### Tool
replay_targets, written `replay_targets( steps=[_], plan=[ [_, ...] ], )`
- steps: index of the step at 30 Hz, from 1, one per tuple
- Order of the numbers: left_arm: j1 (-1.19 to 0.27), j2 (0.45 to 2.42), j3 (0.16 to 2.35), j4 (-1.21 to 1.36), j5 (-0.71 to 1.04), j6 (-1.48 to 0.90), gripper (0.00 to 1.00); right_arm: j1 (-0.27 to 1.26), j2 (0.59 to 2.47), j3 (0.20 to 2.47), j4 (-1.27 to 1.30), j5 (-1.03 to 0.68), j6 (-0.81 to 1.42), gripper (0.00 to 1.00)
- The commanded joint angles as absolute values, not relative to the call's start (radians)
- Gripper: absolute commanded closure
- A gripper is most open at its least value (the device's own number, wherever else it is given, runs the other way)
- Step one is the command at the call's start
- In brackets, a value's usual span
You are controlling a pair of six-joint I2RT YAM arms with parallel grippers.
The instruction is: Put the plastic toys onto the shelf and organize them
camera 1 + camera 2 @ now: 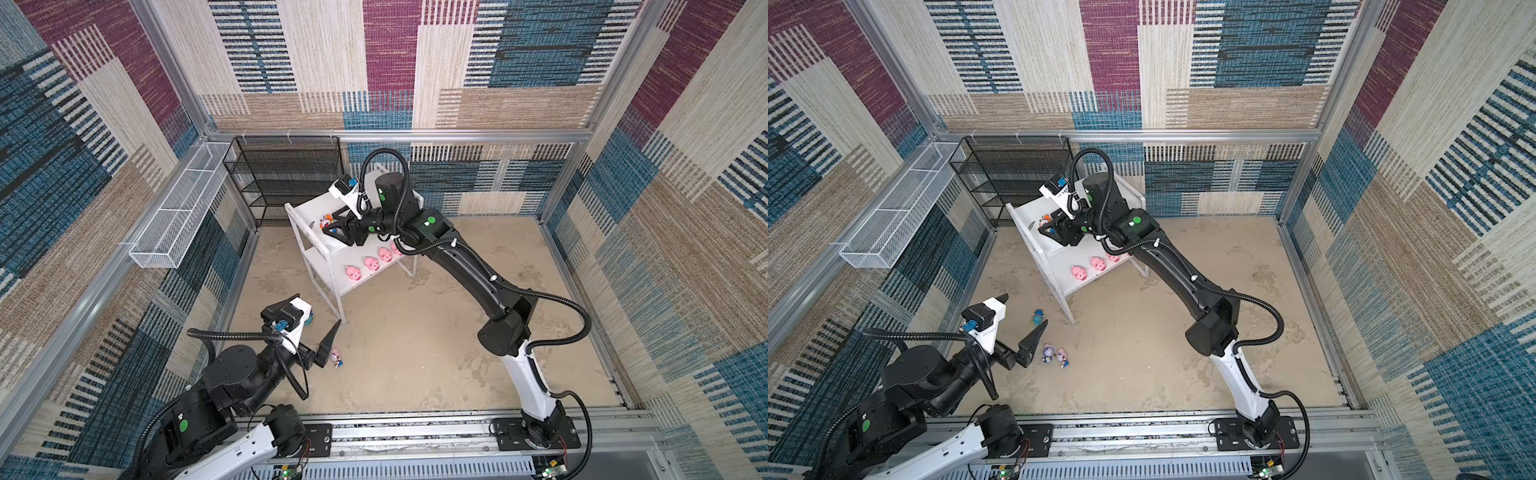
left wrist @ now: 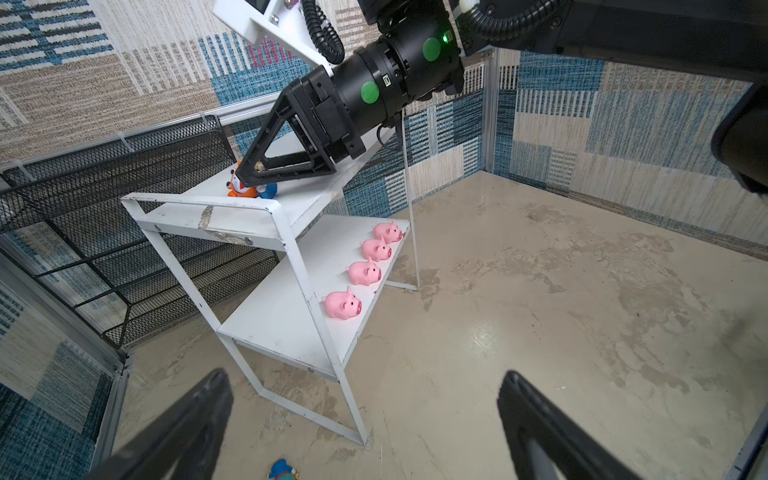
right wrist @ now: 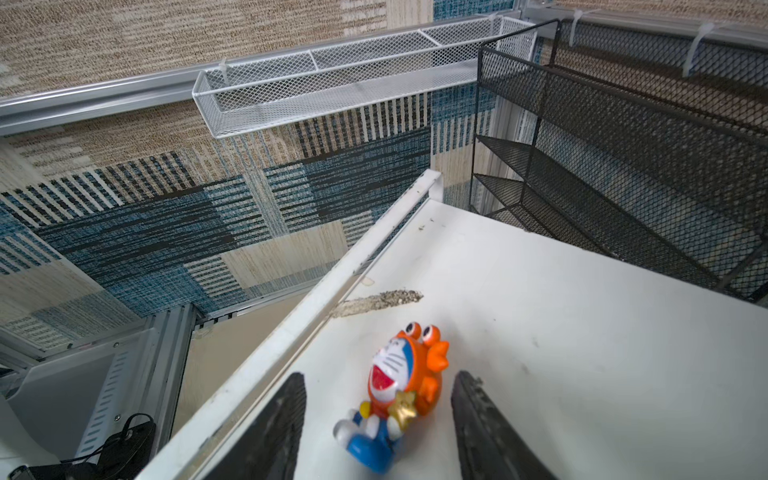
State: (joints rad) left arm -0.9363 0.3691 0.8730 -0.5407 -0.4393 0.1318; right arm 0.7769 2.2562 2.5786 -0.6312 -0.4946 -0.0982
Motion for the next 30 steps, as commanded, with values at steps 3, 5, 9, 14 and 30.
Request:
replay_targets(
  steps=[3,5,9,14,30],
  plan=[
    [-0.936,0.366,0.871,-0.518,-0.436,0.119,0.01,0.779,2.267,2.588,-0.624,-0.492,-0.087,0.44],
    [-0.936,0.364,0.871,-0.517,-0.436,0.120,0.01,0.779,2.272,2.588,-0.624,-0.491,-0.085,0.45],
    [-0.936,0.360,0.870,-0.517,-0.434,0.120,0.01,0.784,2.278,2.591,-0.627,-0.480,-0.084,0.49],
    [-0.936,0.358,0.868,-0.514,-0.433,0.121,0.01,0.785,2.275,2.592,-0.627,-0.459,-0.086,0.57],
    [-0.936,0.371,0.889,-0.510,-0.417,0.117,0.01,0.785,2.193,2.535,-0.577,-0.389,-0.111,0.76]
  ],
)
